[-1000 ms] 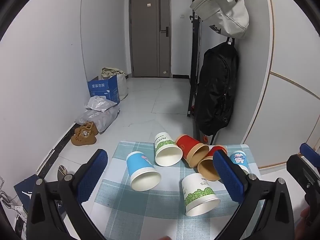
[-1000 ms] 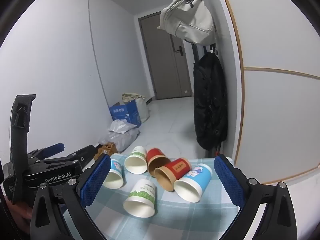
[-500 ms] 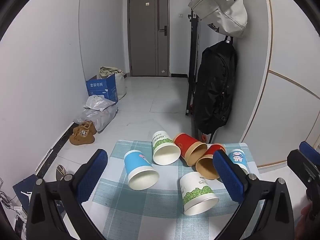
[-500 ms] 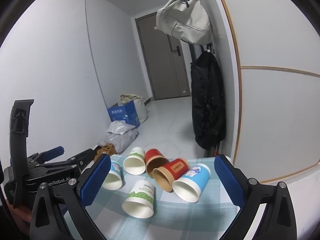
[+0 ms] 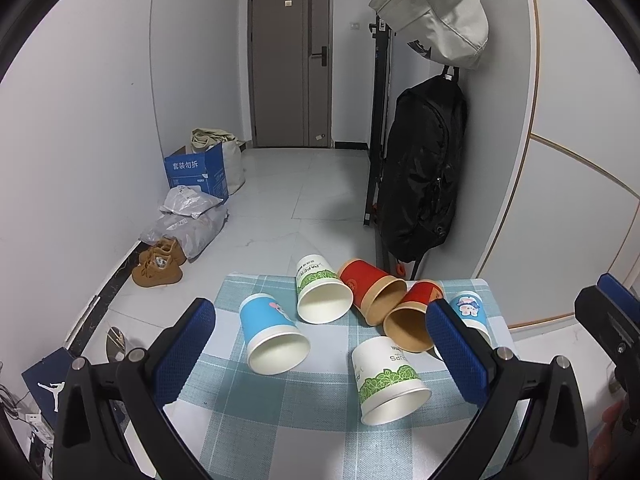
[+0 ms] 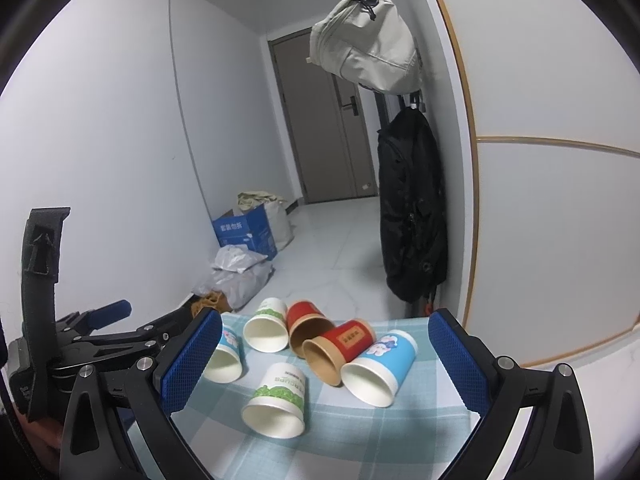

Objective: Flip cup upright

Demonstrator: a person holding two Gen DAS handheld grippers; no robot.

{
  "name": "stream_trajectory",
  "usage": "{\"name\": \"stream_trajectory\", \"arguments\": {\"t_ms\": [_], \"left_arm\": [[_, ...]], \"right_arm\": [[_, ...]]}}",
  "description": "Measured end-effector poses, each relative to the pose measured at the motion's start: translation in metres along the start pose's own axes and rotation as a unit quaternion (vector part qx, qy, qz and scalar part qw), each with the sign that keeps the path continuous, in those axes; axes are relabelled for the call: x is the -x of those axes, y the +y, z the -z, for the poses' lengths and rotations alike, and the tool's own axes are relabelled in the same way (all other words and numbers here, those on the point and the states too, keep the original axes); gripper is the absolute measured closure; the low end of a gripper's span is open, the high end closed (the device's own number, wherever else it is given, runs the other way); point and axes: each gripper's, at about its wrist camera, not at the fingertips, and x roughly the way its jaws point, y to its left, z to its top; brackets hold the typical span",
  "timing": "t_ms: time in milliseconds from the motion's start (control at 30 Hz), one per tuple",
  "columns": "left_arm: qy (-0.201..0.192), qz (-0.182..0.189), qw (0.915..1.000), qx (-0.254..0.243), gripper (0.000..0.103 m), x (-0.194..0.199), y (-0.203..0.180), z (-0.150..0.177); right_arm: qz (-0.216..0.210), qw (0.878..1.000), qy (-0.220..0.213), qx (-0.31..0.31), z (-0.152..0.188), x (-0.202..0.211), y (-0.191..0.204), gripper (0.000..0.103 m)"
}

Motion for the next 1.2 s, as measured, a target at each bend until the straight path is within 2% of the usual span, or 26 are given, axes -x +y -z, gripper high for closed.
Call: {"name": "stream_trajectory", "arguments": {"t_ms": [1200], "left_arm": [[0.006,0.008,0.9999,-0.013,0.001,-0.0019,-0.0045,-0.0015]], "right_arm": [[0.005,1.0,-0.006,-0.004,0.0019,0.0019,-0.0005,0.0]]}}
